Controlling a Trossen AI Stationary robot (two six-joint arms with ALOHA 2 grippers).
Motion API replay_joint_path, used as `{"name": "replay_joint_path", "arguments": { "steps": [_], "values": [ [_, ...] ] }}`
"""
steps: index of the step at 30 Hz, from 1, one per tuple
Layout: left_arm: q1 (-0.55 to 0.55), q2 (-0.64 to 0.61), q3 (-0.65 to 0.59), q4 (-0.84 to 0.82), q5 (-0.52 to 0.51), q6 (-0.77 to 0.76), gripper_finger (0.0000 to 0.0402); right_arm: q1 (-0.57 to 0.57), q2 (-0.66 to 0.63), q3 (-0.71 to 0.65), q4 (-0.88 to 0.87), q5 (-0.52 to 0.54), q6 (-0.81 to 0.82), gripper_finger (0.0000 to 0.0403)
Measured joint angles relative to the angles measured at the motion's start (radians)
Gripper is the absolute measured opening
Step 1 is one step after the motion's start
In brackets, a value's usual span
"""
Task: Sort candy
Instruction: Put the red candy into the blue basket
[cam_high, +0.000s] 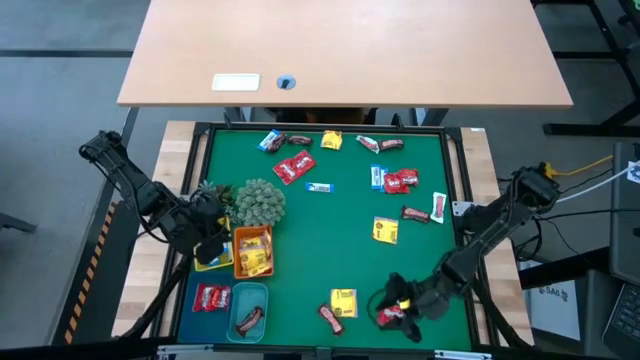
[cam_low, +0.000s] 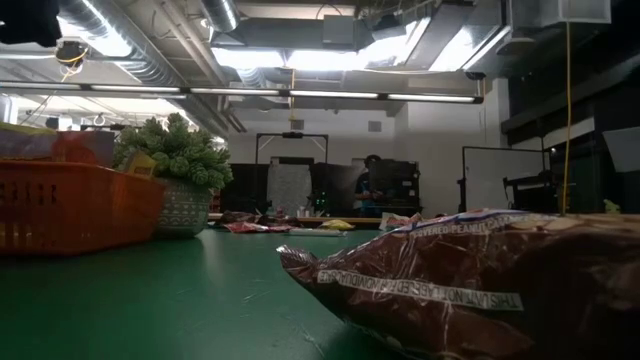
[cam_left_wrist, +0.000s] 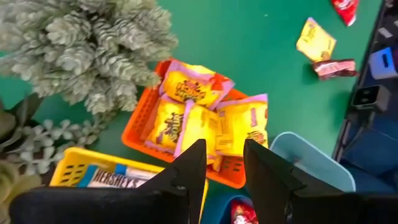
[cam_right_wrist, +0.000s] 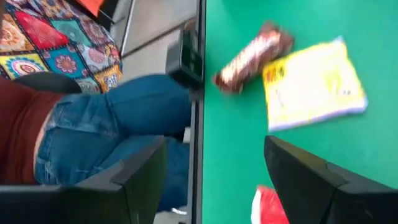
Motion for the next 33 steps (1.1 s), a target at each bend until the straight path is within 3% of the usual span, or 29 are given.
{"name": "replay_joint_path", "arguments": {
  "steps": [19,33],
  "values": [
    [0.0,0.0,0.0,0.008,-0.003,0.002,0.0102,0.186,0.026,0.0,-0.351,0.022,0.334,0.0264],
    [0.0,0.001,0.0,0.008,-0.026,0.002,0.0102,0.189,0.028,0.0,-0.461,-0.003,0.442,0.0264]
  ]
}}
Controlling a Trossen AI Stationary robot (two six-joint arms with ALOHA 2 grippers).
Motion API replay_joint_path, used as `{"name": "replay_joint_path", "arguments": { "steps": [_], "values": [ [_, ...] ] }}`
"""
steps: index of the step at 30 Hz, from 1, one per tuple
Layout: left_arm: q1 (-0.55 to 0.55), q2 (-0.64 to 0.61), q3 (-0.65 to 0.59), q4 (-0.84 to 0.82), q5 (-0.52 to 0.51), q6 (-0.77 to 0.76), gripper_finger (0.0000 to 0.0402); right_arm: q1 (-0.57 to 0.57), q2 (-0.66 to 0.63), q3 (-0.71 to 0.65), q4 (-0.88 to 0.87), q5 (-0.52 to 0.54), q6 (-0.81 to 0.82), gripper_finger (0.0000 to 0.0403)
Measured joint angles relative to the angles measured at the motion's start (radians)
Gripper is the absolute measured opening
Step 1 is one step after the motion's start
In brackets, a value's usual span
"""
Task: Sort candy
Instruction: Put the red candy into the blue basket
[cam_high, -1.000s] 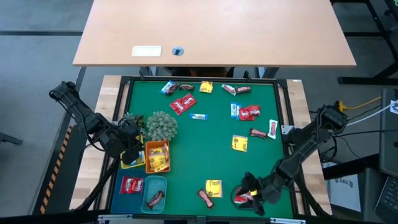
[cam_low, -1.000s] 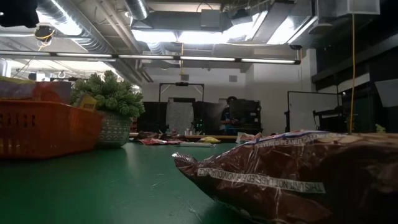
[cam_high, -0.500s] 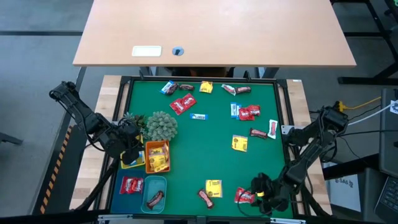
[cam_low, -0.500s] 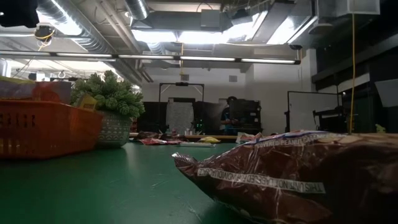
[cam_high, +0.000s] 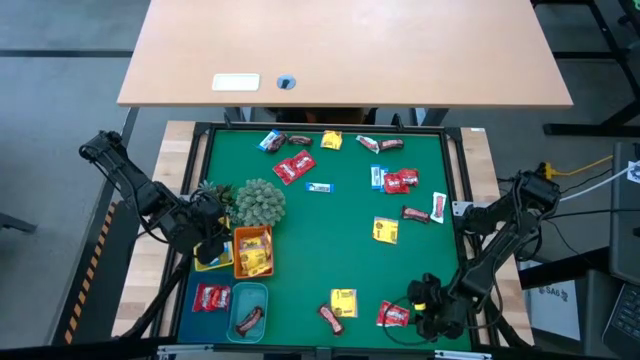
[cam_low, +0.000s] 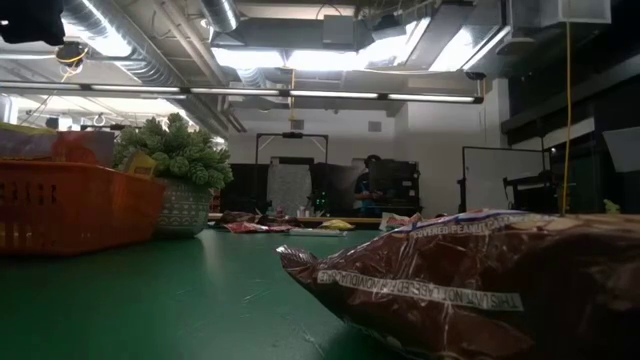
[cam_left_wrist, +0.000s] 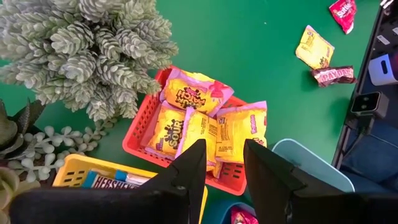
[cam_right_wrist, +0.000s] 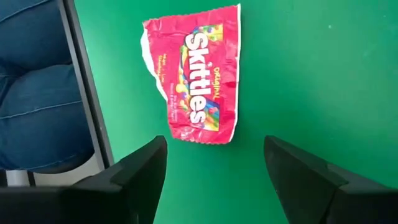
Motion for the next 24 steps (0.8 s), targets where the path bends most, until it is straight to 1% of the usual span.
{"name": "replay_joint_path", "arguments": {
  "steps": [9,16,24],
  "values": [
    [0.0,0.0,0.0,0.0,0.0,0.0,0.0102,0.001,0.079,0.004,0.008,0.007,0.031,0.0264],
    [0.0,0.0,0.0,0.0,0.0,0.0,0.0102,0.001,0.085,0.006,0.01,0.02,0.035,0.0264],
    [0.0,0.0,0.0,0.0,0.0,0.0,0.0102,0.001,0.086,0.005,0.016,0.042,0.086,0.0264]
  ]
}}
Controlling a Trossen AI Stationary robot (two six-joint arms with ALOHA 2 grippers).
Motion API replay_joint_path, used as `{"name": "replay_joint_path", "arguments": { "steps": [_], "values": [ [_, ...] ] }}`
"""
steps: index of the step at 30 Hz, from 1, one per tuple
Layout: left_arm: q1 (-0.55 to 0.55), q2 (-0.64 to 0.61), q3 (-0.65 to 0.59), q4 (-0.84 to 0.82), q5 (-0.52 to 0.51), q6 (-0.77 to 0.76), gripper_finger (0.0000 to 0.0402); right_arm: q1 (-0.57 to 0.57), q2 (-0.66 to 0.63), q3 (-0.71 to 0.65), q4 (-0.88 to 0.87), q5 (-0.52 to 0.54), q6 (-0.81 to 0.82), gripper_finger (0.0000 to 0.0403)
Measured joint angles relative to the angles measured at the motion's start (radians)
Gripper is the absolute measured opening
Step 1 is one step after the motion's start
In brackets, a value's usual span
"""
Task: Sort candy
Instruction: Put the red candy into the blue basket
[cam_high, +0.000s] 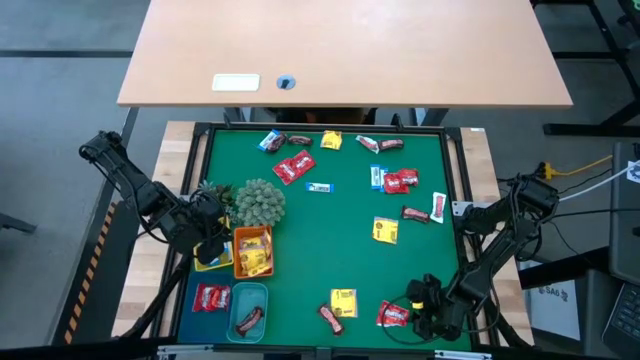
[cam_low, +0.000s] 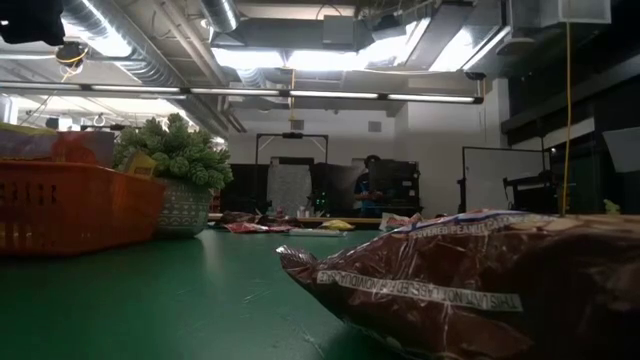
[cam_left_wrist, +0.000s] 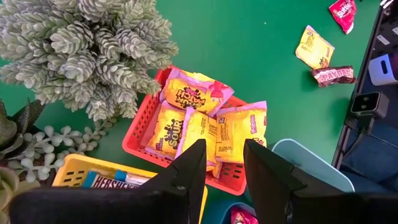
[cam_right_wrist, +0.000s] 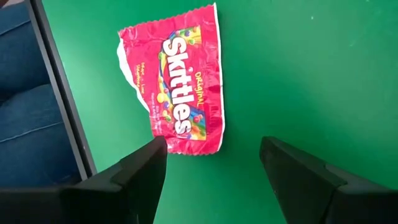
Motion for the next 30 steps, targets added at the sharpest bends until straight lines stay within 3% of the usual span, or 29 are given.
{"name": "replay_joint_path", "arguments": {
  "steps": [12,30],
  "values": [
    [0.0,0.0,0.0,0.0,0.0,0.0,0.0102,-0.001,0.002,-0.002,0.024,0.002,0.002,0.0251],
    [0.0,0.0,0.0,0.031,-0.013,0.0,0.0102,-0.002,0.005,-0.003,0.037,-0.009,0.0,0.0042]
  ]
}}
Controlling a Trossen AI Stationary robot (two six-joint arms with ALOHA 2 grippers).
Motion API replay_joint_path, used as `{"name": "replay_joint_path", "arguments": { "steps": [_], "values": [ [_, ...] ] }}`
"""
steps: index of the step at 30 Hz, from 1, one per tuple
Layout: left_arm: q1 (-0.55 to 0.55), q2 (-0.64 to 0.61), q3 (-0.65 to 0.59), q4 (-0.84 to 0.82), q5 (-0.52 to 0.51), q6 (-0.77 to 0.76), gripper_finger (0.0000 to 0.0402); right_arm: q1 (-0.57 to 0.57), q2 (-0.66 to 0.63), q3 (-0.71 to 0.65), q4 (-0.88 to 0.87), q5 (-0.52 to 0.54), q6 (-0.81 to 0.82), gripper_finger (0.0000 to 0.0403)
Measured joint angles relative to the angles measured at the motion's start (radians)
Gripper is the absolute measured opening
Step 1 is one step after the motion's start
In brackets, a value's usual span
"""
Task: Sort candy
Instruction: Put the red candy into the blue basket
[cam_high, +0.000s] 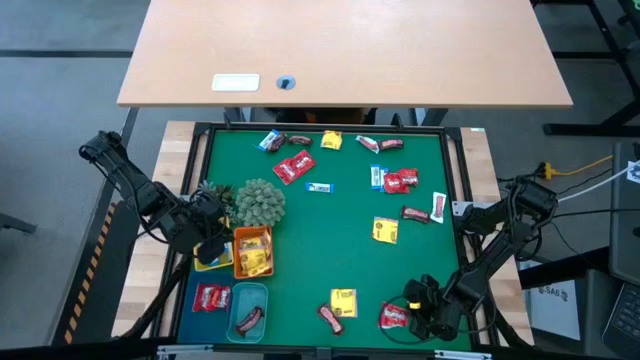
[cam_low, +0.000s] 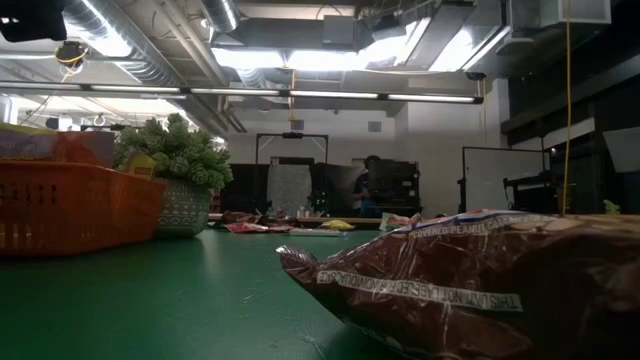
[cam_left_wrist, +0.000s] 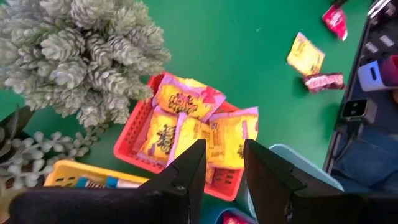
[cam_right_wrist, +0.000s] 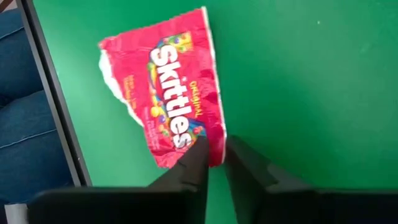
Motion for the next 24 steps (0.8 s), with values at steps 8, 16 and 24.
{"name": "replay_joint_path", "arguments": {
  "steps": [8,16,24],
  "values": [
    [0.0,0.032,0.0,0.014,-0.023,0.0,0.0102,0.0,0.0,0.0,0.013,-0.002,0.0,0.001],
    [0.0,0.121,0.0,0.018,-0.024,0.0,0.0102,0.0,0.0,0.0,0.05,0.017,0.001,0.0005],
    [0.0,0.233,0.0,0.138,-0.025,0.086,0.0102,-0.062,0.0,0.0,0.174,0.044,0.0,0.0002]
  ]
}}
